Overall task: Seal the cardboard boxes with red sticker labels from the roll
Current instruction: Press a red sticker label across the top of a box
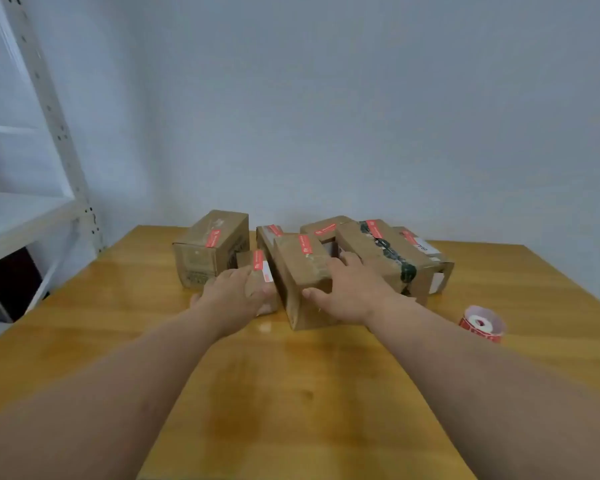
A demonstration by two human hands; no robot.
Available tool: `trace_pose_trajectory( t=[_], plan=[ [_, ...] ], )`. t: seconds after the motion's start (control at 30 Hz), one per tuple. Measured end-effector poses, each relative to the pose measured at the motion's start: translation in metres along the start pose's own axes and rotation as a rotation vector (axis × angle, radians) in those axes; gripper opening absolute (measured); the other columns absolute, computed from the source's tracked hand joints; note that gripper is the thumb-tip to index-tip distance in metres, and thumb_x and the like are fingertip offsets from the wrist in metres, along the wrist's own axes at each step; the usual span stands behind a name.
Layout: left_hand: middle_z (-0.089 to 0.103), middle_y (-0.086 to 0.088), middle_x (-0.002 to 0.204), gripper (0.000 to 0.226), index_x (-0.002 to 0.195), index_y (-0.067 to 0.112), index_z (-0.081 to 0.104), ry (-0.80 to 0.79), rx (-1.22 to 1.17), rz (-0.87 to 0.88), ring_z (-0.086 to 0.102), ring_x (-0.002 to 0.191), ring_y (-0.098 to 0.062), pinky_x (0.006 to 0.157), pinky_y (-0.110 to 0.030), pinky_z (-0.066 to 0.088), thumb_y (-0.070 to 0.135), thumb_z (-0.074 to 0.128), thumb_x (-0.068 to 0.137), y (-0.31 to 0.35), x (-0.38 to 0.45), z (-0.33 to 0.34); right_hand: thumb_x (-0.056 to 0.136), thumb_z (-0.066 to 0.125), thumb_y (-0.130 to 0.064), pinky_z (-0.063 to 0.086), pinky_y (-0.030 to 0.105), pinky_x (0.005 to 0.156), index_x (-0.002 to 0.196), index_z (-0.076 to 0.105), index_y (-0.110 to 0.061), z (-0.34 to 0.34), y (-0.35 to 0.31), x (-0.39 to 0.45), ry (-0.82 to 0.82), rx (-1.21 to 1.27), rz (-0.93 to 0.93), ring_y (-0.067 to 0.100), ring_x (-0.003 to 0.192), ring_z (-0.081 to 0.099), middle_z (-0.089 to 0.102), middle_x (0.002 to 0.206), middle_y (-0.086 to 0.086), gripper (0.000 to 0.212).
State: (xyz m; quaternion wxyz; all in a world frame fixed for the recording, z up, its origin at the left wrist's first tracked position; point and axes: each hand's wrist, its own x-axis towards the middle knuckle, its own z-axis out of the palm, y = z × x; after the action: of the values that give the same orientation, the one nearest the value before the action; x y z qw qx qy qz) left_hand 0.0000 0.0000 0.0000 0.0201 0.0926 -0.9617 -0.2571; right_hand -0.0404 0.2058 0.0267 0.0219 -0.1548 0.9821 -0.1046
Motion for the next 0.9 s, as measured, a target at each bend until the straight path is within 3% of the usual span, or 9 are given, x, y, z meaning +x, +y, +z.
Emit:
trace_pose_trajectory(
  t=[0.23,0.47,0.67,0.77,0.9],
  plan=[
    [0.032,0.000,0.156,0.062,0.150,0.029,0.029,0.012,-0.092,0.017,0.033,0.141,-0.026,0.111,-0.056,0.031,0.055,0.042,0.096,0.012,0.029,0.014,0.071,0.045,-0.086,0.033,0.049,0.110,0.153,0.016,-0.028,0.005,-0.005,0.026,-0.031,0.079,0.103,0.034,0.141,0.025,0.023,0.155,0.012,0.104],
    [0.029,-0.001,0.157,0.054,0.151,0.028,0.030,-0.008,-0.215,0.017,0.033,0.141,-0.024,0.113,-0.053,0.030,0.046,0.039,0.101,0.021,0.034,0.019,0.075,0.059,-0.072,0.042,0.043,0.101,0.150,0.019,-0.028,0.017,-0.005,0.037,-0.034,0.138,0.082,0.033,0.129,0.043,0.038,0.143,0.012,0.097],
    [0.031,0.000,0.156,0.052,0.152,0.029,0.030,-0.065,-0.348,0.052,0.031,0.142,-0.021,0.110,-0.038,0.032,0.043,0.037,0.103,0.024,0.021,0.015,0.067,0.070,-0.067,0.046,0.037,0.093,0.147,0.020,-0.033,0.005,-0.008,0.023,-0.095,0.167,0.018,0.027,0.119,0.050,0.043,0.132,0.007,0.100],
    [0.036,0.002,0.154,0.055,0.152,0.029,0.029,-0.128,-0.391,0.053,0.037,0.137,-0.019,0.105,-0.033,0.036,0.046,0.040,0.101,0.026,0.009,0.013,0.077,0.068,-0.061,0.043,0.022,0.067,0.133,0.038,-0.027,-0.012,-0.008,0.008,-0.216,0.155,-0.107,0.011,0.091,0.053,0.051,0.105,-0.008,0.073],
    [0.046,0.002,0.141,0.067,0.150,0.035,0.031,-0.173,-0.350,0.040,0.050,0.115,-0.016,0.092,-0.029,0.046,0.052,0.056,0.091,0.026,-0.003,0.012,0.097,0.053,-0.039,0.044,0.021,0.066,0.111,0.061,-0.017,-0.029,-0.002,-0.007,-0.297,0.187,-0.196,0.013,0.077,0.066,0.068,0.085,-0.007,0.027]
  ],
)
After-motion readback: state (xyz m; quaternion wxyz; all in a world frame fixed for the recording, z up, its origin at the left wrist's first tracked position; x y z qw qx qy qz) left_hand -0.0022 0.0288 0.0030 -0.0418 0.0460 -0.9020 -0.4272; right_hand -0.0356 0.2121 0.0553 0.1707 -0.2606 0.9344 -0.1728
